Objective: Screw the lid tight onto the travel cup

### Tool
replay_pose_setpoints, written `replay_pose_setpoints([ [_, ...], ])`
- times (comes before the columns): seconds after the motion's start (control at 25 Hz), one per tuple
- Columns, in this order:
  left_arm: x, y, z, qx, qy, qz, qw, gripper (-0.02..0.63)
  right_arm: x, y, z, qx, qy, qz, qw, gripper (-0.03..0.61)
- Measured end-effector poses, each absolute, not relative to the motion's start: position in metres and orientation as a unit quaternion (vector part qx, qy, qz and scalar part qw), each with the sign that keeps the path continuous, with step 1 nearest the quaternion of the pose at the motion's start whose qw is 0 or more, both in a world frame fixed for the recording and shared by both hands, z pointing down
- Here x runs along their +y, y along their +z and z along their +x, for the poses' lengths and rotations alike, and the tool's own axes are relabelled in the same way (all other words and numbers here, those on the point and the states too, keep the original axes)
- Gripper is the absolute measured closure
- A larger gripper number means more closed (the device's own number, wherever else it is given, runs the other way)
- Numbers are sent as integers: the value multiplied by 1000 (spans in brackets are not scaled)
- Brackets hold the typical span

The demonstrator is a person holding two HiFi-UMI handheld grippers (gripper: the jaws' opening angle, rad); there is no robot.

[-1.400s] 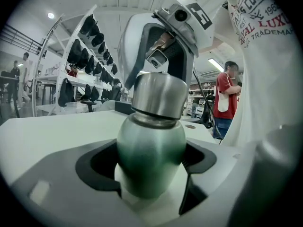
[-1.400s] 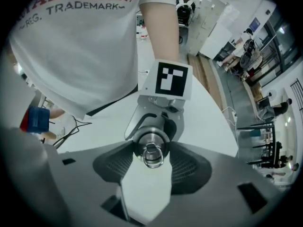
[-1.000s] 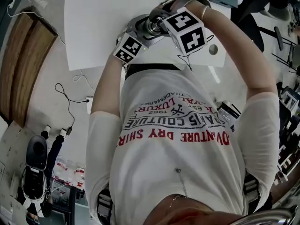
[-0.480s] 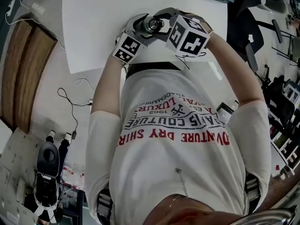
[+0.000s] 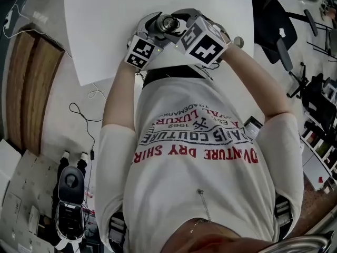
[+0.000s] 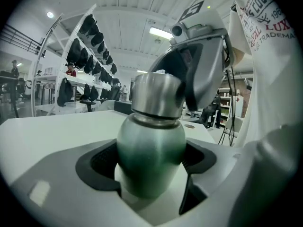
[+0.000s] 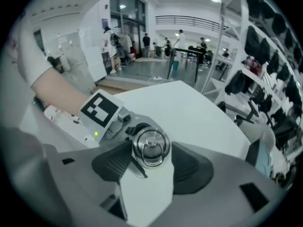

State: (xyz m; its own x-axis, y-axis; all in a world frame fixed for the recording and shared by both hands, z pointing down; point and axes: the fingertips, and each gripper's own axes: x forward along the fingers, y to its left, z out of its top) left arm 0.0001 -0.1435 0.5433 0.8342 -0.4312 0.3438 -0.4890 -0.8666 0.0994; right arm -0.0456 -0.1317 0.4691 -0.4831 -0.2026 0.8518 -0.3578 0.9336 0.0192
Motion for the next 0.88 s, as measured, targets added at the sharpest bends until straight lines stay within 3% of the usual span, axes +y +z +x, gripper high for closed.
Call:
replay_pose_setpoints([
  [0.16, -142, 544, 2, -242, 157, 953, 92, 219, -132, 464, -39, -863, -49, 80, 496, 291],
  [0.44, -145, 545, 4, -239, 159, 953, 94, 218, -124, 475, -30, -772, -236, -154, 569, 288],
  [0.72, -141, 545, 0, -239, 159, 953, 97, 218, -111, 482, -43, -706, -354, -278, 547, 306],
  [0.88, -139, 544, 0, -239, 159, 953, 95, 219, -109, 483, -46, -720, -320, -269, 554, 324],
])
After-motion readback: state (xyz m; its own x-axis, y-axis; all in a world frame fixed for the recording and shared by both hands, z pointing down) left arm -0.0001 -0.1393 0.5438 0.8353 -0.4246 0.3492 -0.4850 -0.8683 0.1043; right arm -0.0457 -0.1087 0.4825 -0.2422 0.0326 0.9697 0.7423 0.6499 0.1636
